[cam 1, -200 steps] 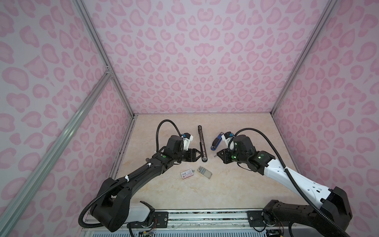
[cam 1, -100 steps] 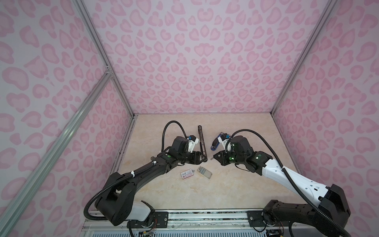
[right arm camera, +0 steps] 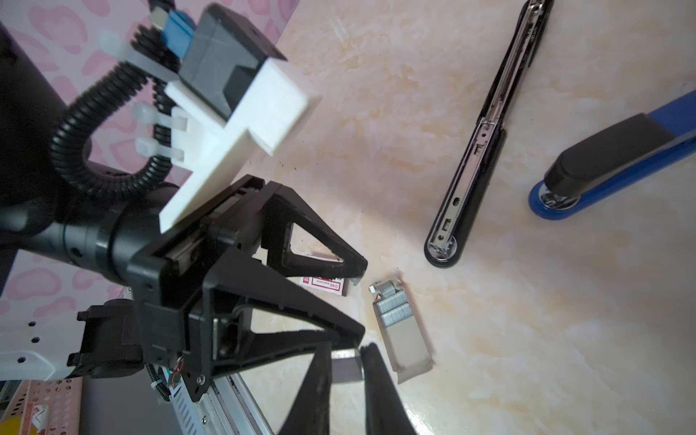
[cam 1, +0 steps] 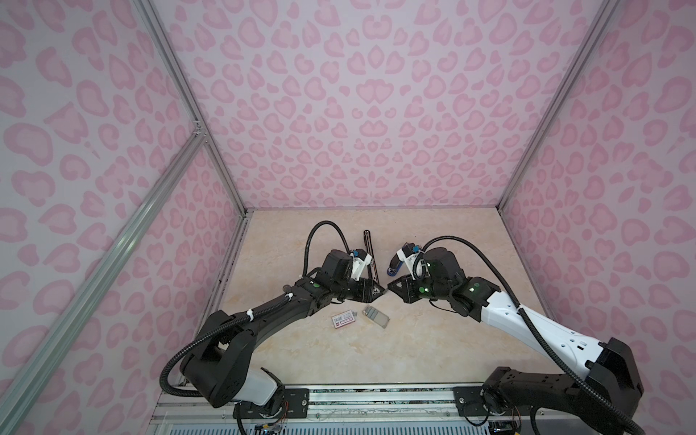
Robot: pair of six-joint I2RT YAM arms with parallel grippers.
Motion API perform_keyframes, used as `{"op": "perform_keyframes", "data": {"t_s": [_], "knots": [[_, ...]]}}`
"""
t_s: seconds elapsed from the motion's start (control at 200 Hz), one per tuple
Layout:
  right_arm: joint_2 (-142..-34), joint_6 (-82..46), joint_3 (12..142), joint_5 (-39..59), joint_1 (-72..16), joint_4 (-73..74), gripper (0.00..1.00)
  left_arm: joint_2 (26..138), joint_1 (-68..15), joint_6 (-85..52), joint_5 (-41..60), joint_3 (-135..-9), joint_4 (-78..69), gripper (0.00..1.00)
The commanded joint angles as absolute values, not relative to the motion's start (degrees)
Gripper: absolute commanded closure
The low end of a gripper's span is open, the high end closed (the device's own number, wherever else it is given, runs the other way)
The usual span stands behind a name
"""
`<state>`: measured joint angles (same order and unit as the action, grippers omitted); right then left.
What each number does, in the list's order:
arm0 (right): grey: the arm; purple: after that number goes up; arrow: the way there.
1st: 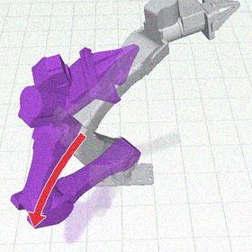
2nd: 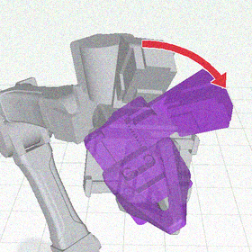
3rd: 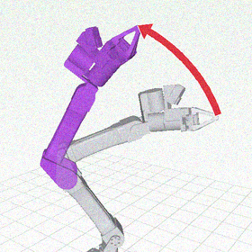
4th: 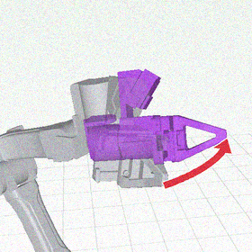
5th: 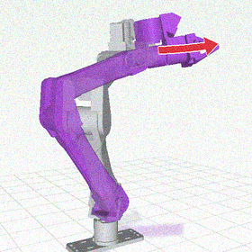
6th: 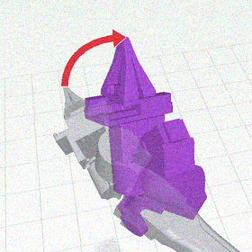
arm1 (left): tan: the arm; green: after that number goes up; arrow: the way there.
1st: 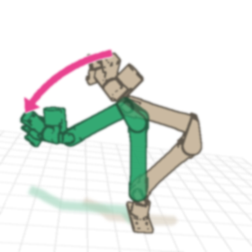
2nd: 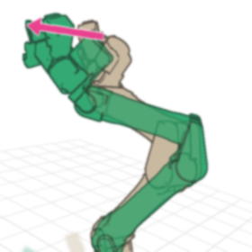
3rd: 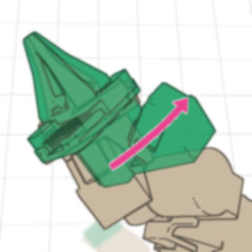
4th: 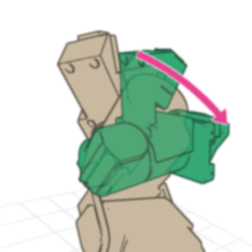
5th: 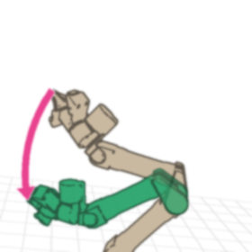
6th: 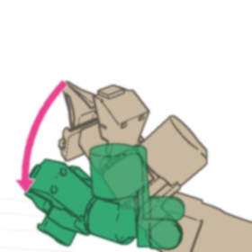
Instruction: Load the staples into the stapler
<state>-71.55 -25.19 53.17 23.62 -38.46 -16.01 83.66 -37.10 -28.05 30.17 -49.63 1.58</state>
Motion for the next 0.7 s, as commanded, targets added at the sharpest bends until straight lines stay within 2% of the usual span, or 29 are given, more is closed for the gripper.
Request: {"op": "perform_keyframes", "data": {"t_s": [0.0, 0.7], "knots": [[-72.14, -25.55, 53.70, 24.17, -38.59, -14.85, 0.82, 83.62, -37.42, -27.87, 31.22, -50.10, -0.26, 0.43], [-72.23, -25.67, 53.90, 24.61, -38.58, -14.05, 0.84, 82.93, -37.71, -28.52, 28.98, -49.28, -0.09, 0.44]]}}
